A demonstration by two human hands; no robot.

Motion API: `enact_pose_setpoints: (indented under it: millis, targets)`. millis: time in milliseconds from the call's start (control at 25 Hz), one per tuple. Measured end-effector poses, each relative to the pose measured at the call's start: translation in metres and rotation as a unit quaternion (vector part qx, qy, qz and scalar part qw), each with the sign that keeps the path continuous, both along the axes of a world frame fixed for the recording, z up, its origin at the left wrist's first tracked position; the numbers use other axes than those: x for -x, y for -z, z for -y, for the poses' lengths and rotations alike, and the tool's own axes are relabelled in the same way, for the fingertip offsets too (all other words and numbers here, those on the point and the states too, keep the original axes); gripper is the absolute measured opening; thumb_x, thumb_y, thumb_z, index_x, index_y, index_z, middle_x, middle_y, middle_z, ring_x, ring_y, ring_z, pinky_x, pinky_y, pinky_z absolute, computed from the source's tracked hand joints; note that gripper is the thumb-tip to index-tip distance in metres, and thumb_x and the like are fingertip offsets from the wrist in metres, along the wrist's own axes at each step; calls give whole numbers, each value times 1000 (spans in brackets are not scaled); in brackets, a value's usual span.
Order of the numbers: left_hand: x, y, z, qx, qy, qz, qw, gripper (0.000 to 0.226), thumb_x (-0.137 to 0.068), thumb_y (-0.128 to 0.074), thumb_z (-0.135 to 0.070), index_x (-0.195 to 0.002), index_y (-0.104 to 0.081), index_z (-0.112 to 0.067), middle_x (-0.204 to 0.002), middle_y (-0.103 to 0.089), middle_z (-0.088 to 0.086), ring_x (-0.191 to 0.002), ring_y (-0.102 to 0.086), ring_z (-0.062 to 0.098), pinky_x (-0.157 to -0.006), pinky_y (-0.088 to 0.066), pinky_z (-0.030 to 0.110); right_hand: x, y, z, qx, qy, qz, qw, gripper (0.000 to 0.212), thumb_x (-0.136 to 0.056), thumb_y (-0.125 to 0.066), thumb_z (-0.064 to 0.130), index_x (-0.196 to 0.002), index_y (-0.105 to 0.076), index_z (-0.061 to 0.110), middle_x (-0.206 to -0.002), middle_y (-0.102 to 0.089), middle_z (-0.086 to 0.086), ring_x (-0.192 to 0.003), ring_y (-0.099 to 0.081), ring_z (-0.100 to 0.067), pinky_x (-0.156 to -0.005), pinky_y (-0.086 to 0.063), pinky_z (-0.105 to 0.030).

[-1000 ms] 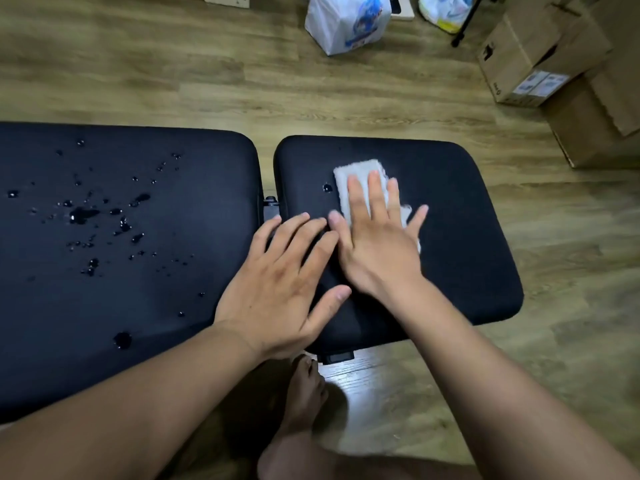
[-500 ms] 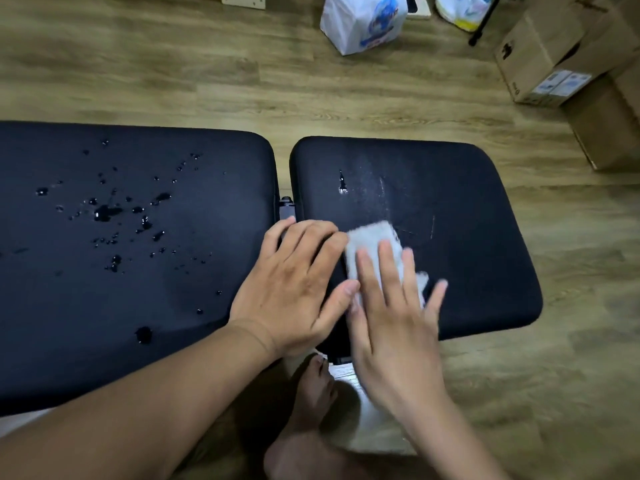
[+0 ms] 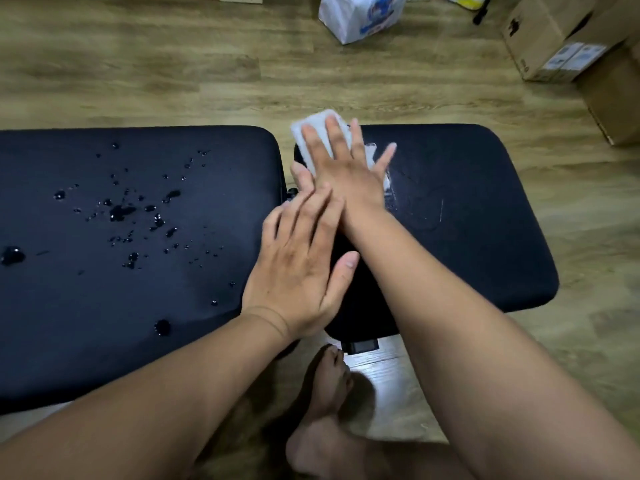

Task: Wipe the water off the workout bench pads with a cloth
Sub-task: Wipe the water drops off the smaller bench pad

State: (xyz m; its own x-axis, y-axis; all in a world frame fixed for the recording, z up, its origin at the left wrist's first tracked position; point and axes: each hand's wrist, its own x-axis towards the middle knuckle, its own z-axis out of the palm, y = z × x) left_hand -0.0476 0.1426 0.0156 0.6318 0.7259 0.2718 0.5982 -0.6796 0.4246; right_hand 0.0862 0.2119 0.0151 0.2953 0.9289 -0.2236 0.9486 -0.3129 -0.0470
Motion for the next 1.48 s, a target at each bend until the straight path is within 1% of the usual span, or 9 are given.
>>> enact_pose_setpoints:
  millis: [240, 440, 560, 720, 1000, 1120, 1240, 1320, 1480]
  targets:
    - [3, -2, 1, -13, 30, 43, 999, 49, -92, -36, -38, -128, -50, -8, -130, -52, 11, -117, -47, 31, -106, -31, 46, 16, -4, 70, -29, -31, 0, 999, 59, -100, -21, 49, -152, 5, 38, -162, 16, 5, -148, 18, -28, -110, 8, -70]
    - [2, 0, 0, -12, 32, 40, 999, 48, -91, -37, -37, -124, -54, -6, -126, -55, 11, -114, -51, 31, -105, -32, 47, 54, 1, 185, -82, -8, -27, 996, 64, -89, -40, 36, -150, -23, 25, -162, -18, 4, -150, -7, -31, -112, -8, -70]
    - [3, 1, -1, -6, 15, 51, 999, 45, -94, -34, -36, -123, -54, -8, -126, -56, 10, -114, -51, 30, -105, -33, 46, 50, -1, 155, -63, -31, -1, 998, 72, -85, -43, 38, -151, -20, 24, -162, -16, 2, -149, -6, -34, -108, -8, -74]
    - [2, 0, -3, 19, -19, 67, 997, 48, -95, -31, -35, -127, -55, -9, -131, -55, 9, -120, -48, 26, -106, -32, 45, 30, -3, 89, 1, -47, 26, 999, 62, -98, -29, 46, -152, 1, 40, -159, 24, 9, -146, 24, -30, -107, 8, -72]
    - [-2, 4, -5, 32, -23, 79, 996, 54, -97, -29, -31, -145, -42, -8, -155, -35, 10, -146, -27, 27, -117, -22, 49, 14, 1, -9, -4, -31, 21, 999, 53, -101, -24, 41, -151, -6, 42, -162, 16, 4, -148, 18, -31, -106, 8, -74]
    - [-1, 4, -5, 39, -15, 89, 995, 52, -96, -31, -33, -141, -45, -10, -151, -41, 9, -140, -37, 25, -118, -21, 46, 22, 2, 59, -41, -44, 27, 998, 60, -99, -26, 45, -153, -3, 36, -163, 13, 0, -149, 14, -32, -110, 3, -69]
    - [-1, 6, -5, 31, -11, 74, 997, 50, -96, -32, -33, -137, -49, -10, -148, -44, 9, -137, -41, 26, -115, -26, 48, 46, -1, 171, -91, -31, -22, 995, 63, -93, -40, 39, -152, -22, 28, -163, -12, -1, -150, -6, -32, -112, -10, -67]
    - [-2, 6, -3, 21, -9, 57, 998, 48, -97, -32, -33, -133, -53, -9, -145, -48, 9, -136, -43, 27, -114, -26, 47, 48, 4, 228, -83, -32, -15, 996, 58, -96, -35, 41, -152, -24, 31, -162, -16, 0, -149, -12, -31, -110, -16, -69]
    - [-3, 5, -4, 7, 11, 16, 1000, 46, -99, -29, -34, -113, -67, -13, -130, -62, 4, -131, -48, 23, -111, -29, 45, 37, 8, 236, -62, -48, -7, 997, 54, -100, -24, 46, -152, -19, 35, -163, -14, -2, -149, -12, -32, -107, -14, -74]
